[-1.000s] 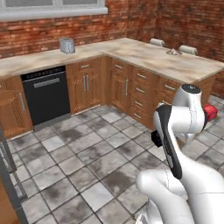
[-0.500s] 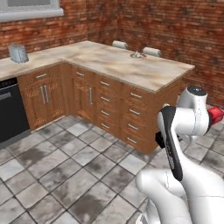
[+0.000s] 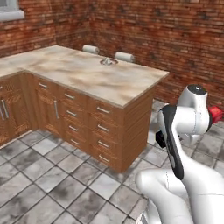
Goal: Retrieve the tupperware and aluminum foil from the cabinet and place them on the dining counter near the plate with garlics to prepare for storing leftovers.
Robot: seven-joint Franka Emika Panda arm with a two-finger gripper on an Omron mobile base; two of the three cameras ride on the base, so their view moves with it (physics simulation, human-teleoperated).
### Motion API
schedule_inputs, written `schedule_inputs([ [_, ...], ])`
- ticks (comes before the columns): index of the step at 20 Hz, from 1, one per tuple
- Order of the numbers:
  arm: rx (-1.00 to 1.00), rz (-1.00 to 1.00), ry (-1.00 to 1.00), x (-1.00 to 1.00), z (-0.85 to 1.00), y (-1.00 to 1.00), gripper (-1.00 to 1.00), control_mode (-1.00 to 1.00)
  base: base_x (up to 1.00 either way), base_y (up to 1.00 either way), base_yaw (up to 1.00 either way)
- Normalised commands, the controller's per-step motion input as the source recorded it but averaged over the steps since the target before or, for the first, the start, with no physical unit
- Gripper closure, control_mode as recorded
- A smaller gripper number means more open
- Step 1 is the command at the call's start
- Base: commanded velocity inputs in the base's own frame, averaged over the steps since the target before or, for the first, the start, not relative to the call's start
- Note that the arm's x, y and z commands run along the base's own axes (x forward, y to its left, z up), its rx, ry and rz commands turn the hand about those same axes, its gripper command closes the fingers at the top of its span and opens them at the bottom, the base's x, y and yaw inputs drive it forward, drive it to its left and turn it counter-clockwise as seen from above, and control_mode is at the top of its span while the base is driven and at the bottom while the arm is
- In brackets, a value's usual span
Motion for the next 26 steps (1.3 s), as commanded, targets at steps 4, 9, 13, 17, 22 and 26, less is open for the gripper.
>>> schedule_inputs([
  [4,0.00,0.00,0.00,0.00,0.00,0.00,1.00,1.00,1.00,-0.89,-0.16],
  [9,0.00,0.00,0.00,0.00,0.00,0.00,1.00,1.00,1.00,-0.78,-0.05],
  [13,0.00,0.00,0.00,0.00,0.00,0.00,1.00,1.00,1.00,-0.85,0.04],
  [17,0.00,0.00,0.00,0.00,0.00,0.00,1.00,1.00,1.00,-0.81,0.27],
  [22,0.00,0.00,0.00,0.00,0.00,0.00,1.00,1.00,1.00,-0.74,0.32],
  [26,0.00,0.00,0.00,0.00,0.00,0.00,1.00,1.00,1.00,-0.83,0.31],
])
